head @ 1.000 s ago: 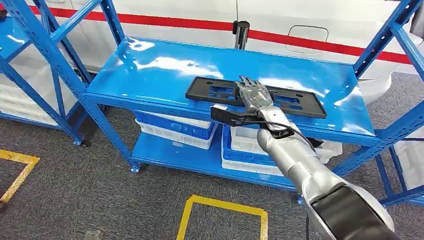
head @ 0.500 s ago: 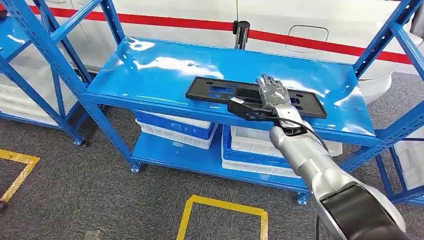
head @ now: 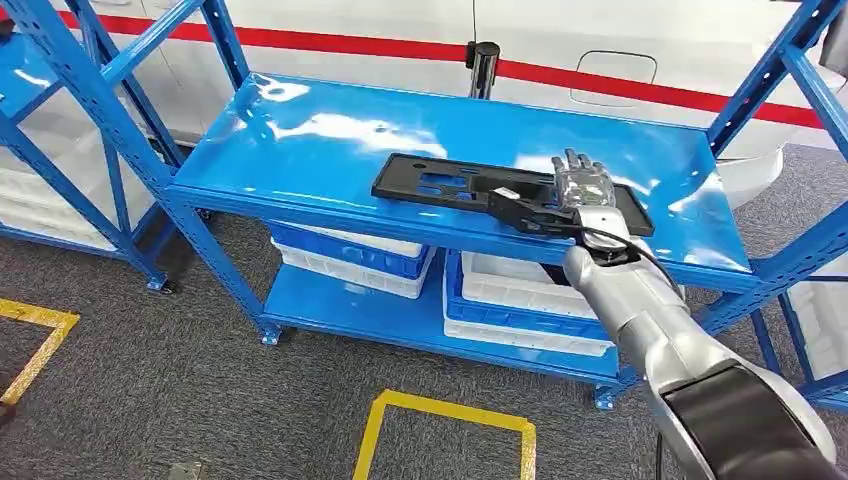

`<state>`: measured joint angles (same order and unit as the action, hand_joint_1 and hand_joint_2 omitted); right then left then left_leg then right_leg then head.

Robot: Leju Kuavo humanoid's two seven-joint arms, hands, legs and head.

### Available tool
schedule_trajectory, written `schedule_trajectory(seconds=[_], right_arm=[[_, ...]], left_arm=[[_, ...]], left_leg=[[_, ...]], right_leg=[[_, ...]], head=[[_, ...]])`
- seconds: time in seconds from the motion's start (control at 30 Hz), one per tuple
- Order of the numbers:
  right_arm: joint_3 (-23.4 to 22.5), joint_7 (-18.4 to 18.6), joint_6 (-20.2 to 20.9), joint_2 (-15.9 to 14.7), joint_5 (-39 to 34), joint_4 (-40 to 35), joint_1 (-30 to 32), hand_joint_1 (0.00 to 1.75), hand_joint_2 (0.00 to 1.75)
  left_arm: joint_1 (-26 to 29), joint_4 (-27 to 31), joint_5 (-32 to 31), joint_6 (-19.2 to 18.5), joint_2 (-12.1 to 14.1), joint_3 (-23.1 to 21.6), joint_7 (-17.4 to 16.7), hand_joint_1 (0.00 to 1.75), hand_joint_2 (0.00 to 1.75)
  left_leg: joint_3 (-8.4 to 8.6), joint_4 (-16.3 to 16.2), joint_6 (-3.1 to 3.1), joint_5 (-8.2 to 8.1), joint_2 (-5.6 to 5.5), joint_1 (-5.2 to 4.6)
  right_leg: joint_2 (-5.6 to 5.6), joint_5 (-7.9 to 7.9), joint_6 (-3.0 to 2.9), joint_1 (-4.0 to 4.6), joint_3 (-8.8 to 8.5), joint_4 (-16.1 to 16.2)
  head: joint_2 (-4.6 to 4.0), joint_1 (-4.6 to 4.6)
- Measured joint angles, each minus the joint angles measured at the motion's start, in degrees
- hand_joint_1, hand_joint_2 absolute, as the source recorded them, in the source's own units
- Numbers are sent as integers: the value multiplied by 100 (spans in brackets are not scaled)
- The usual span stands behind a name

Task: Take the parts from the cabinet and place them on the table.

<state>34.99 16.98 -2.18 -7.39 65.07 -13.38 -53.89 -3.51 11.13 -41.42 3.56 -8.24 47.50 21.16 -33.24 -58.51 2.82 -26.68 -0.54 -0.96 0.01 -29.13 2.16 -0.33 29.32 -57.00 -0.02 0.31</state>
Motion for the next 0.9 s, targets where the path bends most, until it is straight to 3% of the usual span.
schedule_trajectory(seconds=[0.03,0.2,0.37,0.4,0.5,0.57,0.67,0.73,0.77,0.83,0.9], right_arm=[[-4,22,2,-20,15,6,1,175,175],[-77,-64,-9,-94,24,13,1,175,175],[-173,-425,-169,-151,109,13,4,175,175],[-192,-514,-234,-153,142,13,4,175,175],[-247,-844,-492,-149,199,4,-3,175,175],[-282,-1227,-713,-124,201,2,1,175,175],[-444,-2402,-1472,-50,-94,-87,7,175,175],[-629,-3397,-1870,8,-474,-222,4,175,175],[-714,-3716,-1971,45,-585,-314,-14,175,175],[-830,-4029,-2066,137,-719,-522,-44,175,175],[-911,-4103,-2090,188,-776,-666,-95,175,175]], left_arm=[[0,-2,0,0,0,0,4,0,0],[20,-2,7,-31,7,0,138,0,0],[28,-2,96,9,13,22,761,0,0],[27,-2,140,86,13,31,897,0,175],[14,-2,352,453,2,172,1302,0,175],[4,-2,474,387,2,304,1482,0,175],[0,0,529,356,4,448,1755,0,175],[-9,-2,501,182,6,494,1672,0,175],[-8,-2,503,39,9,509,1646,0,175],[-29,-2,553,-292,13,570,1661,0,175],[-27,-2,564,-367,13,592,1663,0,175]], left_leg=[[0,0,0,0,0,0],[0,0,0,0,-4,1],[0,0,0,0,0,1],[0,0,0,0,0,1],[0,0,0,0,0,1],[-2,0,0,0,-1,1],[-7,0,0,0,1,1],[-10,0,0,1,2,2],[-9,0,0,1,4,3],[-8,0,0,1,-5,5],[-9,0,0,1,-22,6]], right_leg=[[0,0,0,0,1,0],[-1,0,0,0,2,0],[0,0,0,0,2,0],[0,0,0,0,1,0],[-1,0,0,0,0,0],[-1,0,0,1,0,0],[0,1,0,5,0,-1],[0,1,0,13,1,-2],[0,0,0,14,1,-2],[-3,0,0,14,4,-1],[-15,-1,-1,14,3,-1]], head=[[0,0],[0,0],[0,0],[0,-2],[0,0],[0,-2],[0,-2],[0,0],[0,-4],[0,-4],[0,-2]])
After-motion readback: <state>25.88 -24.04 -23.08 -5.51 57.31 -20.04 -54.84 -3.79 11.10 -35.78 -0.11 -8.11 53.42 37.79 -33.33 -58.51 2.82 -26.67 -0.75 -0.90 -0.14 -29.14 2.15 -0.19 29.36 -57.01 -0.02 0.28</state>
